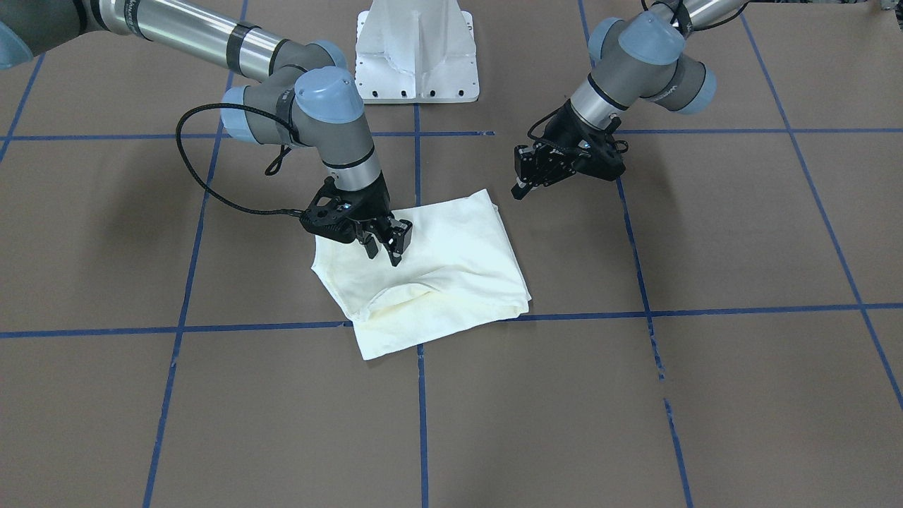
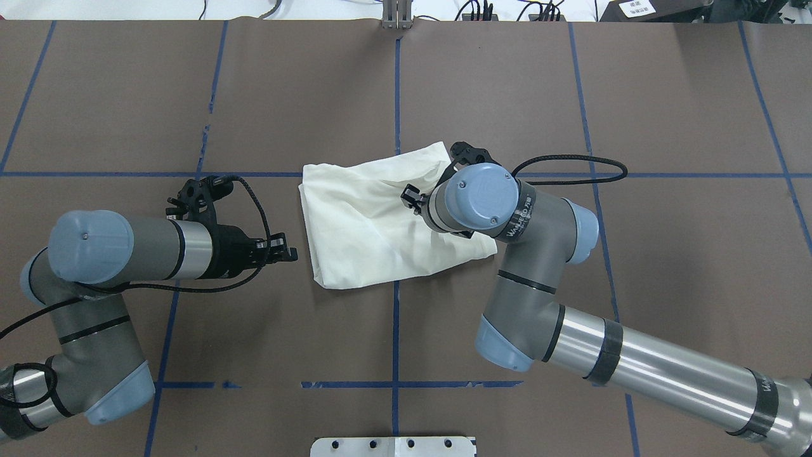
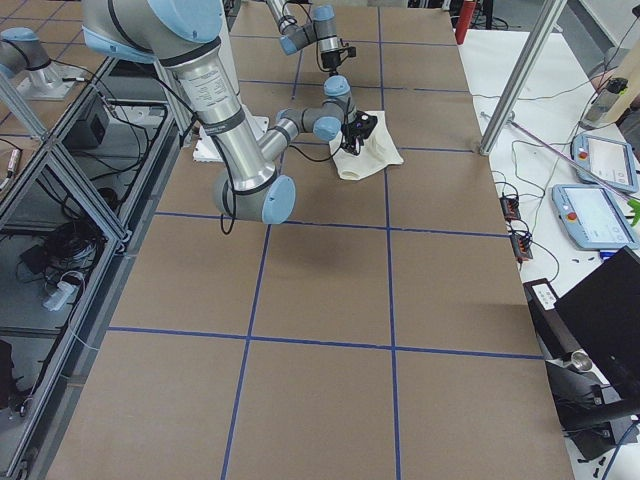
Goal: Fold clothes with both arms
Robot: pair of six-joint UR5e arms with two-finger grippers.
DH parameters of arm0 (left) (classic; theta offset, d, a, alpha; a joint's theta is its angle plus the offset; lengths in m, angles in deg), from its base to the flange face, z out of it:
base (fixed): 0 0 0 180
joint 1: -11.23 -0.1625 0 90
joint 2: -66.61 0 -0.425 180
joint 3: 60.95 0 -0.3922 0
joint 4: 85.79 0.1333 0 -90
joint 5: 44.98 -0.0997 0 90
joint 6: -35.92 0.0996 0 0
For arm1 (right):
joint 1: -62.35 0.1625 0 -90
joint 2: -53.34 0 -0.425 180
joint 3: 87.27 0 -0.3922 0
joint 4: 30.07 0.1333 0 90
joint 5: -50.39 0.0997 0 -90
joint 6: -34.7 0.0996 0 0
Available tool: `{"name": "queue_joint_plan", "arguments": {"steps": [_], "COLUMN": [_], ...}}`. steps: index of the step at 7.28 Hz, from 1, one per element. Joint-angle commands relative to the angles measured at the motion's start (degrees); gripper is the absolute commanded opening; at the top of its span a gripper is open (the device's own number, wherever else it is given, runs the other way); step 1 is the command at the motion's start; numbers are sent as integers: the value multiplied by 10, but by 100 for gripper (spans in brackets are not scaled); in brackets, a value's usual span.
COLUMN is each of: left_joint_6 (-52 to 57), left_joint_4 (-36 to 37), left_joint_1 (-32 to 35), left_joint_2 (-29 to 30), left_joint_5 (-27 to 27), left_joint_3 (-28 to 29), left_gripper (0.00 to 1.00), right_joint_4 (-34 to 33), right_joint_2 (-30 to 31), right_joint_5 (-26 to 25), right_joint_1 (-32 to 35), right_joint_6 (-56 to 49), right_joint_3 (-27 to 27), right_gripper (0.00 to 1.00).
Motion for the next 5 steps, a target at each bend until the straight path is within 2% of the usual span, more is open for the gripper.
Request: {"name": "queue_joint_plan", "arguments": {"steps": [1, 2, 5], "left_joint_6": [1, 1, 6], "left_joint_4": [0, 0, 0], "left_joint_1": [1, 1, 14], "left_joint_2": [-2, -2, -5], "left_joint_5": [-1, -1, 0], "left_joint_3": [-1, -1, 0], "left_gripper": [0, 0, 0], "right_joint_4": [1, 3, 5], "right_joint_2": [-113, -143, -138], "right_joint_5": [5, 21, 69], "right_joint_1": [38, 67, 141], "right_joint_6": [-36, -61, -96], "right_joint_3": [-144, -185, -213], "right_gripper": [0, 0, 0]}}
